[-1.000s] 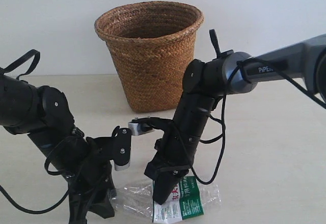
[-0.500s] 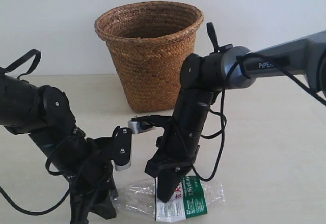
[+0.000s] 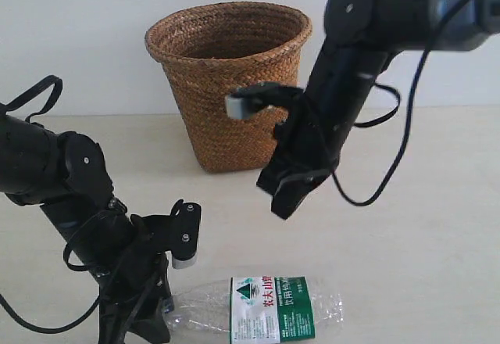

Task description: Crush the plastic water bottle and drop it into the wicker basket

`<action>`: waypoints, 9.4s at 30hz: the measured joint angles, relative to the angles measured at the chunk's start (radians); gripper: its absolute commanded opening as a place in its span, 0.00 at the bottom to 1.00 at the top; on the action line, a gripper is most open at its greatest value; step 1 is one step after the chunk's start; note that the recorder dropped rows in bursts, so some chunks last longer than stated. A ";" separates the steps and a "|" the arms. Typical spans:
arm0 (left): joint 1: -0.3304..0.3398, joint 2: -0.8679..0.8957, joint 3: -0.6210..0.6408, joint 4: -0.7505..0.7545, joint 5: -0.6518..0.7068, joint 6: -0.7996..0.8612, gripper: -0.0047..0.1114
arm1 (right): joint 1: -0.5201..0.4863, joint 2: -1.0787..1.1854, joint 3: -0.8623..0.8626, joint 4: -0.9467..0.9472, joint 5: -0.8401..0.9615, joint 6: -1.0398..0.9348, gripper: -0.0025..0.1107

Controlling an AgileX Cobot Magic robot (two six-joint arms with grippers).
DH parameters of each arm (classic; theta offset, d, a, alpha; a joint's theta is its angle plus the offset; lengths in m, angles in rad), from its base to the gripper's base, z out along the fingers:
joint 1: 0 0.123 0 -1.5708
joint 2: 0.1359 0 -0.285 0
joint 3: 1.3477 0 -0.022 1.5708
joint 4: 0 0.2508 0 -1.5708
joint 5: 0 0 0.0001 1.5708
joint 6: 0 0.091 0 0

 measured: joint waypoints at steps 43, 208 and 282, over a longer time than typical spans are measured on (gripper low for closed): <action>0.168 -0.064 -0.774 0.139 -0.174 -0.220 0.77 | -0.250 -0.531 0.639 0.106 -0.388 -0.077 0.02; 0.485 -1.896 0.956 0.486 -0.441 -1.493 0.08 | -0.557 -1.717 1.422 -0.066 -1.117 0.346 0.02; 0.463 -1.896 0.956 0.486 -0.437 -1.487 0.08 | -0.557 -1.922 1.546 -0.343 -0.921 0.629 0.02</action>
